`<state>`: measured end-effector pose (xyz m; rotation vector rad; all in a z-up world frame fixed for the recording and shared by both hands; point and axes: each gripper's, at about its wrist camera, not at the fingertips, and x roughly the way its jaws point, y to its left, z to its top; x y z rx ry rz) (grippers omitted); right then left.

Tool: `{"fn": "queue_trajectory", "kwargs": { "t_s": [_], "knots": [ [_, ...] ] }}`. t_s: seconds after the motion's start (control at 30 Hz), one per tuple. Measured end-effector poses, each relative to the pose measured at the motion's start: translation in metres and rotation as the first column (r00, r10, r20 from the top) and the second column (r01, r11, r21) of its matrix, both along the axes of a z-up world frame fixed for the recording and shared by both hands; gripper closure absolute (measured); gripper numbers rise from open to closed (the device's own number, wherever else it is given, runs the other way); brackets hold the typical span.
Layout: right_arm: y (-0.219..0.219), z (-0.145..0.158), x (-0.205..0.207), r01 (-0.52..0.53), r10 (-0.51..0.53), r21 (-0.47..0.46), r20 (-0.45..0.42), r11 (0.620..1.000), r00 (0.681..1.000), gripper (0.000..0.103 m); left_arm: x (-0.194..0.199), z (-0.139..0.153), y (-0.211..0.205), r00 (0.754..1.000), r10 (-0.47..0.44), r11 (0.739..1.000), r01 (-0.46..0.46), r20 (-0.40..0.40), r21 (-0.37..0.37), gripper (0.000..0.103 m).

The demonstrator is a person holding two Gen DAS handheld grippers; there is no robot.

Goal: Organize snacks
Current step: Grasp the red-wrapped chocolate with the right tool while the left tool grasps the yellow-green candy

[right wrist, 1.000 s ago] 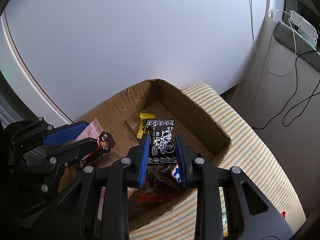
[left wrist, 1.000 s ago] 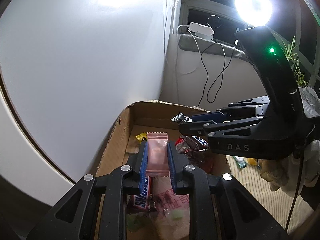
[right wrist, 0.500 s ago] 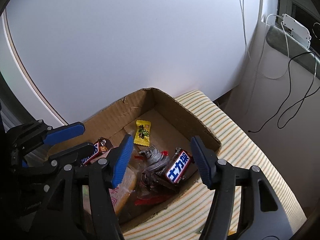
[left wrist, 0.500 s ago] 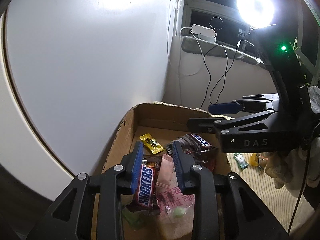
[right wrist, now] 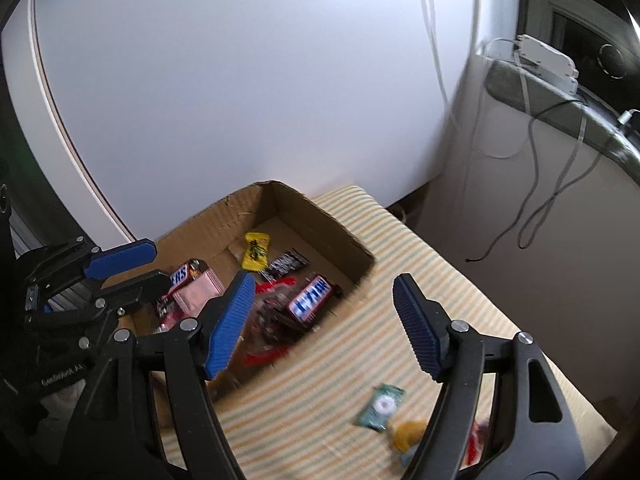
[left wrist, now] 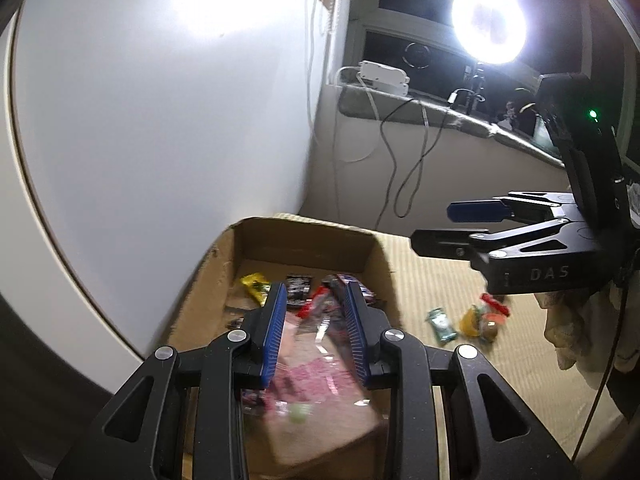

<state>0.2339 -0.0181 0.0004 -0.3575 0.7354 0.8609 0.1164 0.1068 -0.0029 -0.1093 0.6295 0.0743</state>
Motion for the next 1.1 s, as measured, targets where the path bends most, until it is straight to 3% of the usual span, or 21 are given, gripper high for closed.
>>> {"fn": "queue_trajectory", "kwargs": {
  "t_s": [0.07, 0.33, 0.6, 0.8, 1.1],
  "knots": [
    [-0.016, 0.003, -0.002, 0.018, -0.018, 0.005, 0.015, 1.000, 1.000, 0.022, 0.000, 0.000, -0.009, 1.000, -0.018, 1.000, 0.018, 0.003, -0.007, 0.075],
    [-0.089, 0.005, 0.000, 0.114, -0.113, -0.004, 0.041, 0.994, 0.993, 0.021, 0.005, -0.006, -0.054, 0.995, -0.102, 0.994, 0.101, -0.005, -0.036, 0.075],
    [-0.160, -0.019, 0.019, 0.241, -0.239, -0.061, 0.036, 0.969, 0.970, 0.021, 0.017, -0.019, -0.106, 0.981, -0.191, 0.980, 0.189, -0.036, -0.058, 0.074],
    [-0.195, -0.044, 0.049, 0.343, -0.348, -0.064, -0.092, 0.937, 0.933, 0.021, 0.035, -0.034, -0.142, 0.968, -0.240, 0.969, 0.235, -0.073, -0.072, 0.074],
    [-0.199, -0.081, 0.075, 0.392, -0.387, -0.043, -0.294, 0.919, 0.874, 0.022, 0.079, -0.064, -0.157, 0.961, -0.236, 0.968, 0.219, -0.143, -0.125, 0.075]
  ]
}}
